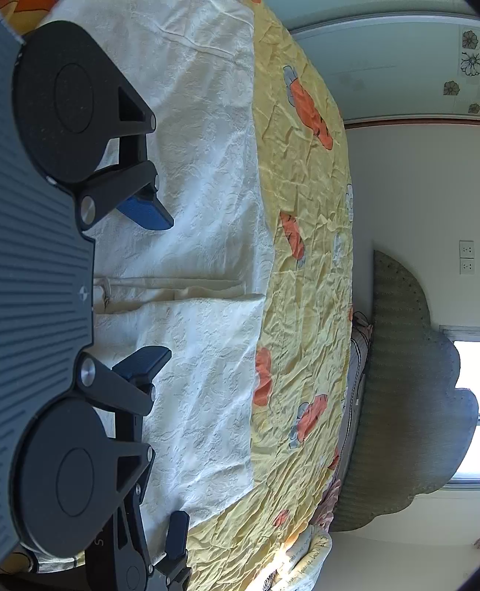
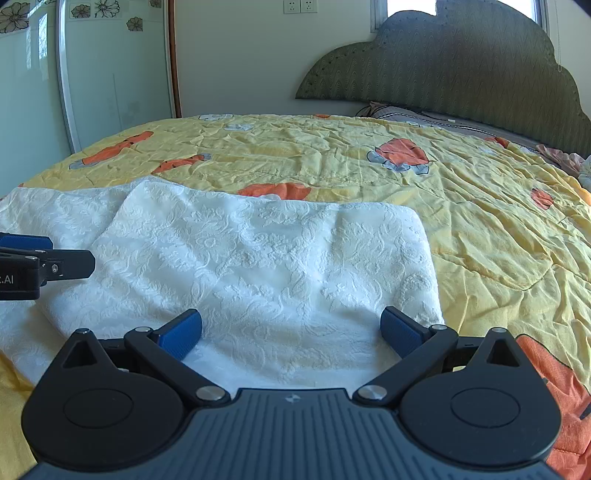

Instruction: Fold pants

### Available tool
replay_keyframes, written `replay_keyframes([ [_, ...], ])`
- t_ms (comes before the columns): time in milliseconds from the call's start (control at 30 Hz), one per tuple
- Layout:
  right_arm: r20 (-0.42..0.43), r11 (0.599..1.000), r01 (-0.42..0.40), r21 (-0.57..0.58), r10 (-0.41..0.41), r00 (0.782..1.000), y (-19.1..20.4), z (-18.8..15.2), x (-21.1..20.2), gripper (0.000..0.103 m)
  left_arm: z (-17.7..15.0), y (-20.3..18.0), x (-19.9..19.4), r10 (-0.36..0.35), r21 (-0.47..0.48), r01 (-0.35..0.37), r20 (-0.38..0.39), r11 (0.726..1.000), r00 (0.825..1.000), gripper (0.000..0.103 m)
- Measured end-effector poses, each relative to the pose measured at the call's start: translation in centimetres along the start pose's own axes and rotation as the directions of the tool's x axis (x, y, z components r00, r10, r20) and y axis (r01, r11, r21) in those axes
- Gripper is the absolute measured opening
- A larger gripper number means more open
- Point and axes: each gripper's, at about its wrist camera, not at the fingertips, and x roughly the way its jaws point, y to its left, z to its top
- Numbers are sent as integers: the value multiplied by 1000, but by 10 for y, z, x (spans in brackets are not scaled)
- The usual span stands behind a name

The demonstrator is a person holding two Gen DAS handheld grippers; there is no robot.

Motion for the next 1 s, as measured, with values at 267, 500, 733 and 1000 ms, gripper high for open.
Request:
replay_keyframes([
  [267, 0, 1000, 0, 0, 0, 1000, 0, 0, 0, 103, 0, -1, 1, -2, -1, 2, -16, 1000, 1000, 73],
  [500, 0, 1000, 0, 0, 0, 1000, 0, 0, 0, 103, 1, -1, 1, -1, -16, 0, -32, 1000, 999, 73],
  [733, 0, 1000, 0, 0, 0, 1000, 0, 0, 0, 103, 0, -2, 2, 4, -7, -4, -38, 1000, 999, 73],
  [1000, 0, 1000, 0, 0, 0, 1000, 0, 0, 0, 103, 0, -3, 2, 18, 7, -17, -39, 1000, 999, 75],
])
